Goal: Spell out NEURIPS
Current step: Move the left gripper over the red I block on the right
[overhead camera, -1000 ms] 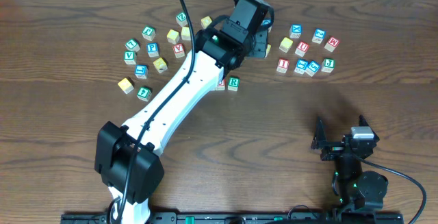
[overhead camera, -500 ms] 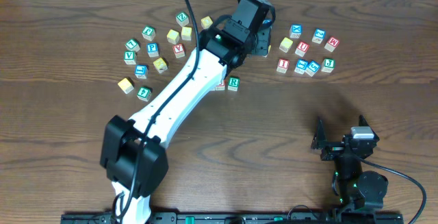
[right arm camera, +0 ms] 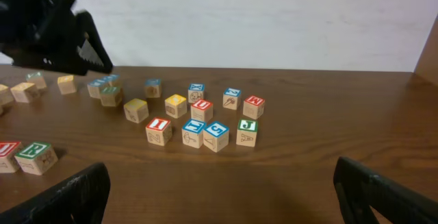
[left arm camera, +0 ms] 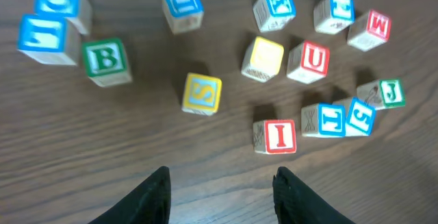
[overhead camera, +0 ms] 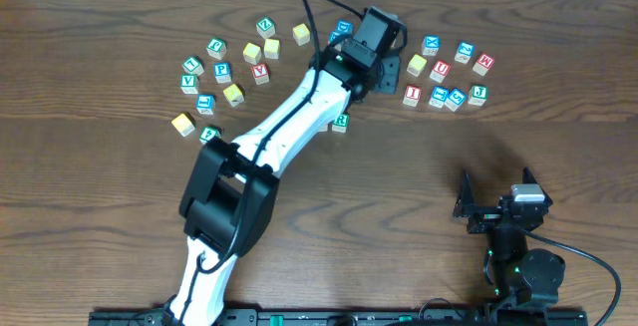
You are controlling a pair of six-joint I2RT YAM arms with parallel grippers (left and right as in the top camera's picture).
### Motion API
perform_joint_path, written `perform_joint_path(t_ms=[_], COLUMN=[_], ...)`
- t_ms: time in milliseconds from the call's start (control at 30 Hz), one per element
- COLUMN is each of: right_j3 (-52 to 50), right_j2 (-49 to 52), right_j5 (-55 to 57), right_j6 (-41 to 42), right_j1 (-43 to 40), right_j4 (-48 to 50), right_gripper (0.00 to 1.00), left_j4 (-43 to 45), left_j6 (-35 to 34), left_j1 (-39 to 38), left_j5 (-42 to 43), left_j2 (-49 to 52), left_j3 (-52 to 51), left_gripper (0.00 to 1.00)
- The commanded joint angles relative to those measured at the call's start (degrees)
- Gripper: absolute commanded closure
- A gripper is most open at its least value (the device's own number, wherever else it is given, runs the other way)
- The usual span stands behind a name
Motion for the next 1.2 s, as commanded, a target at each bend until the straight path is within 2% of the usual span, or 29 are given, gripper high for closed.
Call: perform_joint_path(t_ms=[0, 433, 567, 900, 1167], right_j3=[-0.1, -0.1, -0.1, -0.1, -0.1], right_j2=[-0.3, -0.3, -0.3, -0.3, -0.3], right_j5=[-0.3, -0.3, -0.3, -0.3, -0.3], right_j6=[0.5, 0.5, 0.5, 0.5, 0.5], right_j1=[-0.3, -0.3, -0.3, -0.3, -0.3], right_j4=[-0.2, -0.2, -0.2, -0.2, -0.2], right_gripper=[0.01, 0.01, 0.01, 0.01, 0.01], left_j4=[0.9, 6.1, 7.0, 9.7, 13.2], left_j6=[3.0, 3.7, 3.9, 4.3, 4.5], left_j1=[-1.4, -3.1, -3.8, -6.4, -7.4], left_j5=[1.1, 0.9, 0.4, -7.1, -7.1], left_j2=[2.0, 8.9, 9.3, 10.7, 14.0], left_j3=[1.3, 1.3, 1.3, 1.3, 1.3], left_gripper=[0.49, 0.36, 0.35, 0.34, 0.31])
